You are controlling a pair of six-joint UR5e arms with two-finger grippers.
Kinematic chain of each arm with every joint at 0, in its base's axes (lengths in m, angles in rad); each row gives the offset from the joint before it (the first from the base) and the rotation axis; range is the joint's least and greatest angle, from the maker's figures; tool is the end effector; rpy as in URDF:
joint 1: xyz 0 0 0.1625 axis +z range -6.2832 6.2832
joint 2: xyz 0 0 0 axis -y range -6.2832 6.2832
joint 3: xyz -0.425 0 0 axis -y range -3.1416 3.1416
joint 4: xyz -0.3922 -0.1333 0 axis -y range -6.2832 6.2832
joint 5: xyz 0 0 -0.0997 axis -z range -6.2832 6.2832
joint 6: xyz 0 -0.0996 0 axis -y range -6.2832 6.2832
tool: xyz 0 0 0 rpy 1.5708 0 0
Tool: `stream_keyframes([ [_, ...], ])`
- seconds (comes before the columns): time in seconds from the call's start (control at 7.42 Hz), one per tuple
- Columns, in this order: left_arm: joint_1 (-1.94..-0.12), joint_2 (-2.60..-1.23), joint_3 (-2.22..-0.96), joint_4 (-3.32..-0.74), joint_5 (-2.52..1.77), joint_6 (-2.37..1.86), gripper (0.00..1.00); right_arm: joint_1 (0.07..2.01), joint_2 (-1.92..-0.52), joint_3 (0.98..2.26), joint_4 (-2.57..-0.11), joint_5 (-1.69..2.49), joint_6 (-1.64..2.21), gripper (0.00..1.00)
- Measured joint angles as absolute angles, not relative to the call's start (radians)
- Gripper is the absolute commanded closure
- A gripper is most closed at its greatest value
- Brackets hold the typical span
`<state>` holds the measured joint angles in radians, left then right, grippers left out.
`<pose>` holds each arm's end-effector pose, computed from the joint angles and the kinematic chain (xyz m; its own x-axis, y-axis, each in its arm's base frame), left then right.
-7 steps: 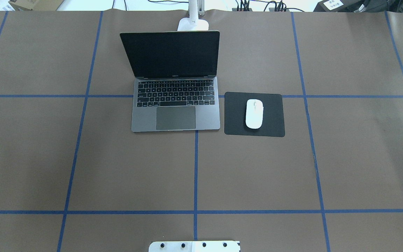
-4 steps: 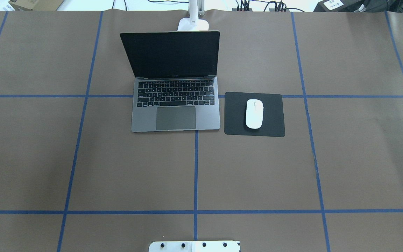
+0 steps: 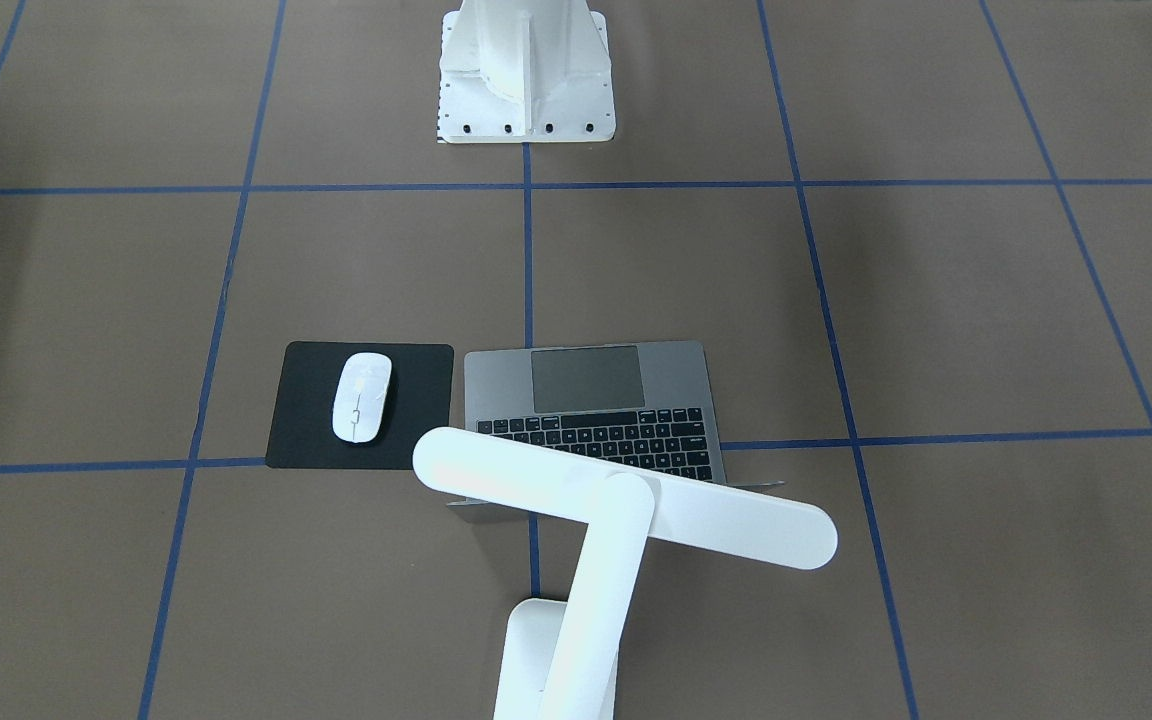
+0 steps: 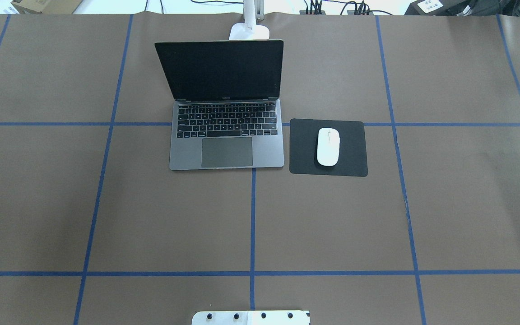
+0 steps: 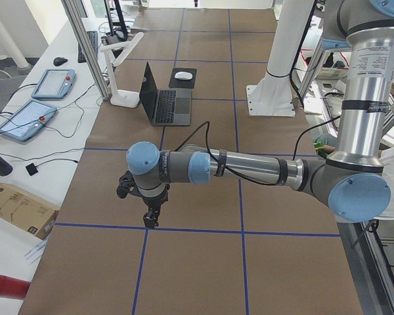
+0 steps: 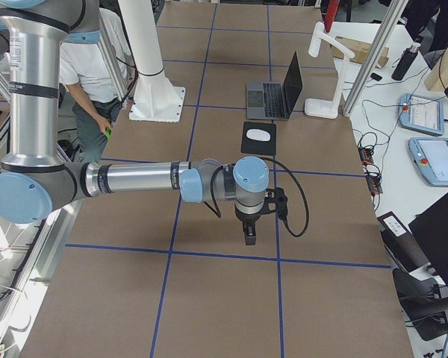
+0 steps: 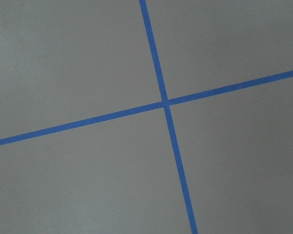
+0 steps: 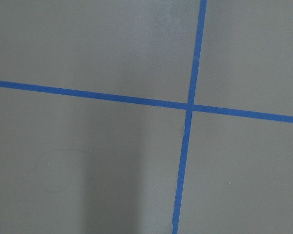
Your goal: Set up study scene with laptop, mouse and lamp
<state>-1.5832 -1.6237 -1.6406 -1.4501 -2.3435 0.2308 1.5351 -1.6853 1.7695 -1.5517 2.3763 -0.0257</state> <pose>-0.0701 -0.5107 0.6100 0.6998 0.2215 -0.6791 -0.1517 0.9751 0.1616 0.0454 -0.4504 0.6101 0.6885 -0.1245 0.7144 0.0532 0.9912 0.1215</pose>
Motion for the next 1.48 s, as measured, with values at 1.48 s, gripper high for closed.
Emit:
stream_keyframes([
  [1.48,-1.582,-1.559,-1.672,-1.451,-2.456,0.226,0.01,1.535,-1.711,1.791,-1.555,2.397,-0.029,0.01],
])
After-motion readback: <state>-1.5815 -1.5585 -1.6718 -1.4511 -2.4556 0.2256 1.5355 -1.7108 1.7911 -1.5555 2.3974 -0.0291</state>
